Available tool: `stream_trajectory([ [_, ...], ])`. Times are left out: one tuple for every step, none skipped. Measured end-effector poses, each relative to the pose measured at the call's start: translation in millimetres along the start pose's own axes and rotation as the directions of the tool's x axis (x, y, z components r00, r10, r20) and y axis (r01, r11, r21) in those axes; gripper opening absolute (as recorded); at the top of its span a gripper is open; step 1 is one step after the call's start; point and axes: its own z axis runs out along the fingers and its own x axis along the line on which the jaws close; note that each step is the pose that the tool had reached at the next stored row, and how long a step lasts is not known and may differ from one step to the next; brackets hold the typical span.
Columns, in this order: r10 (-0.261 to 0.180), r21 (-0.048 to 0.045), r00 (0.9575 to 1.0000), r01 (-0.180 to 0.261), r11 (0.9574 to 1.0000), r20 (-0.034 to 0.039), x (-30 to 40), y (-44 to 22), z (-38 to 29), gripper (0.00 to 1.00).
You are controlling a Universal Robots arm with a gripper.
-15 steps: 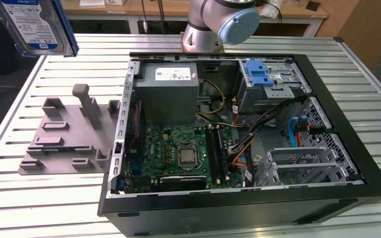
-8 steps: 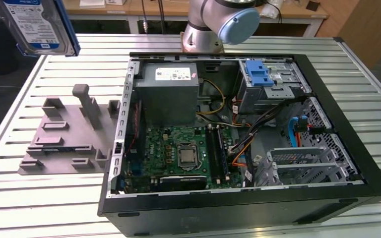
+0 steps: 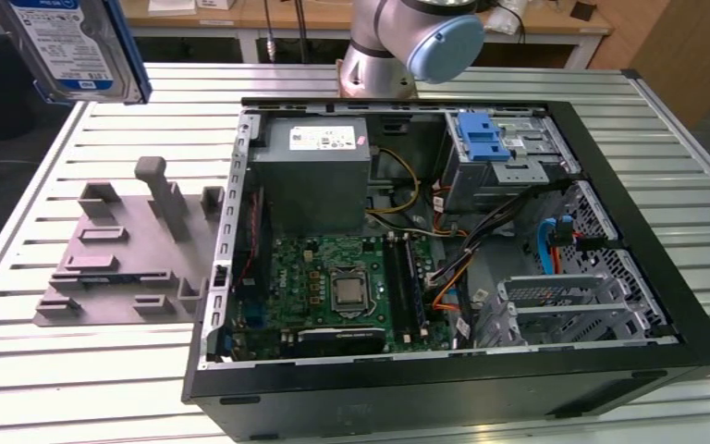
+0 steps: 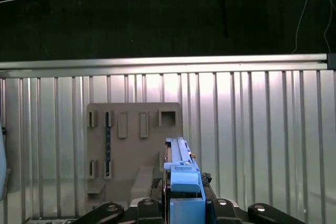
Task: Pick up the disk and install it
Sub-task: 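Pick up the disk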
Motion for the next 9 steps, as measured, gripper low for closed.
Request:
stream_trajectory([
  [0.0, 0.0, 1.0, 0.0, 1.0, 0.0011, 0.0, -0.3, 0.0, 0.36],
  [0.0, -0.0001, 1.0, 0.0, 1.0, 0.0022, 0.0, -0.6, 0.0, 0.36],
  [0.0, -0.0001, 1.0, 0.0, 1.0, 0.0032, -0.1, -0.9, 0.0, 0.36],
  [0.0, -0.0002, 1.0, 0.0, 1.0, 0.0043, -0.1, -1.2, 0.0, 0.36],
  [0.0, -0.0002, 1.0, 0.0, 1.0, 0.0053, -0.1, -1.5, 0.0, 0.36],
  [0.0, -0.0004, 1.0, 0.0, 1.0, 0.0064, -0.1, -1.7, 0.0, 0.36],
  [0.0, -0.0004, 1.0, 0.0, 1.0, 0.0074, -0.1, -2.0, 0.0, 0.36],
  [0.0, -0.0003, 1.0, 0.0, 1.0, 0.0086, -0.1, -2.2, 0.0, 0.36],
  [0.0, -0.0004, 1.0, 0.0, 1.0, 0.0098, -0.1, -2.5, 0.0, 0.36],
])
